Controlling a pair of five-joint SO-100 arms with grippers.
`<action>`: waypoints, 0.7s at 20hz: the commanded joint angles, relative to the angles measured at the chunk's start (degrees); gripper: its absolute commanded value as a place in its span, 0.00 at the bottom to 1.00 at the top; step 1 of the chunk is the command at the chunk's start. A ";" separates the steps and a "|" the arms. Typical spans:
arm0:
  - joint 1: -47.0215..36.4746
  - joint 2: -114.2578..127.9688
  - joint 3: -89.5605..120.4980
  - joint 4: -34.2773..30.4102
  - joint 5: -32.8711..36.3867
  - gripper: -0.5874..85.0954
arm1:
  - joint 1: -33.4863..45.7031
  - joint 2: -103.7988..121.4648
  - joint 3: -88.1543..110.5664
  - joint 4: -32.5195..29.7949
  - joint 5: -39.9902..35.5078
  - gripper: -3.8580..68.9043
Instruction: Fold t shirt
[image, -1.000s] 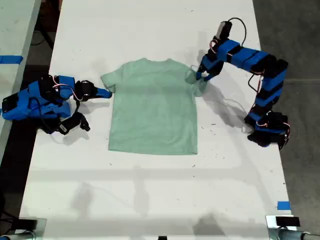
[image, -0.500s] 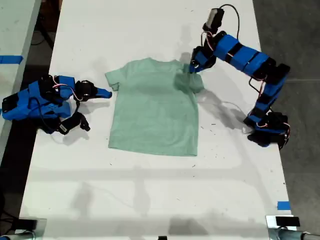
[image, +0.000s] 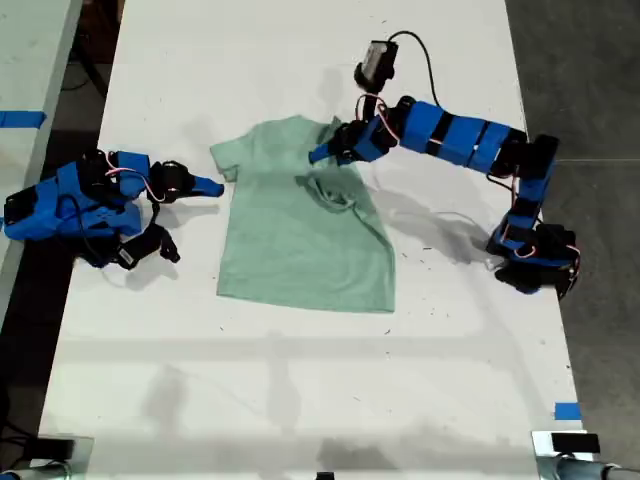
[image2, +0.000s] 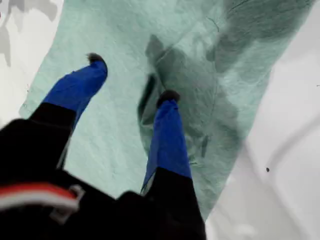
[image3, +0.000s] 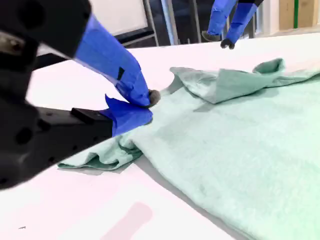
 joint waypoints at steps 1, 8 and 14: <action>0.62 0.35 2.29 0.09 -0.26 0.00 | 0.88 6.33 -6.15 3.08 -0.70 0.44; 0.53 0.35 2.29 0.18 -0.26 0.00 | -8.53 36.39 24.87 18.19 7.03 0.13; 0.70 0.35 2.29 0.09 -0.70 0.00 | -28.30 84.02 90.35 -5.89 25.75 0.08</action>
